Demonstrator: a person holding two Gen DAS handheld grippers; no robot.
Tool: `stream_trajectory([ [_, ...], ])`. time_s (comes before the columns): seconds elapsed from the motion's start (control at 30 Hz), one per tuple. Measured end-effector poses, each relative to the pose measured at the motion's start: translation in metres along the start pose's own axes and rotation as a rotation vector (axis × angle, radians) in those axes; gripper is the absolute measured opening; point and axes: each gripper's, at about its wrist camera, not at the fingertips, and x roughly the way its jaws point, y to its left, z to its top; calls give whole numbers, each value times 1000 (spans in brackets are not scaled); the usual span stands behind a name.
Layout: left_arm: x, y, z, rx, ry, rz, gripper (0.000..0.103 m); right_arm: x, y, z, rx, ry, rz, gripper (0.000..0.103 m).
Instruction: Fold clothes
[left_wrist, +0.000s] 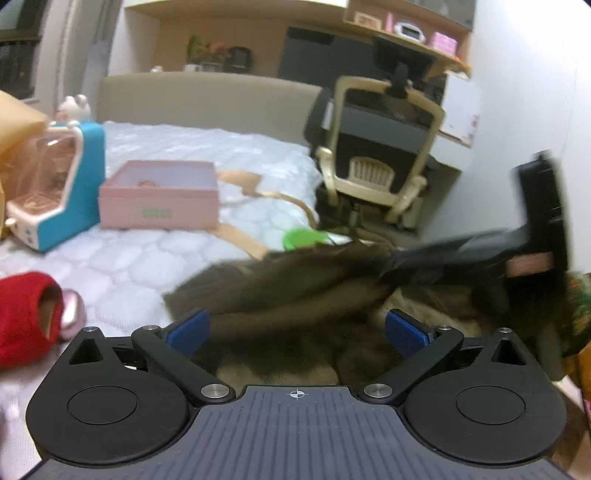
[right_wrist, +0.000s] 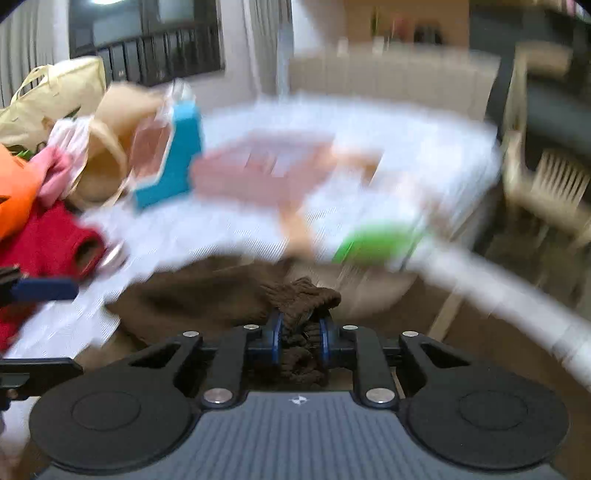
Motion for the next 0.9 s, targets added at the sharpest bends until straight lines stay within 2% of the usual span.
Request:
stream_trajectory([
  [0.07,13,1,8,-23,5,-18,103,-4,-20,13,-9,-34,-106,18],
  [0.1,20,1,11,-32,12,-34,103,-1,-33,13,-3,-17,-136,18],
  [0.2,45,-1,12,-47,59,-66,103,18,-69,0,52,118,-126,30],
  [0.23,47,0,13,-53,64,-73,103,21,-78,-7,76,143,-134,38],
  [0.33,56,1,14,-69,81,-95,103,11,-88,-21,101,109,-193,44],
  [0.4,62,2,15,-80,91,-110,103,0,-87,-23,104,55,-220,44],
  [0.47,68,3,16,-91,102,-124,103,-12,-79,-21,70,-14,-189,44],
  [0.53,74,2,20,-108,98,-156,103,-10,-72,-20,97,-26,-76,44],
  [0.6,89,2,19,-144,124,-177,103,9,-68,-28,131,32,-29,44],
  [0.67,109,4,12,-176,203,-158,103,31,-67,-39,150,96,-24,42],
  [0.77,130,10,-1,-211,288,-142,103,33,-72,-52,132,107,-66,40],
  [0.83,127,11,-3,-216,276,-148,103,8,-78,-52,86,90,-181,40],
  [0.9,129,14,-3,-237,284,-153,103,-25,-88,-58,2,36,-322,44],
])
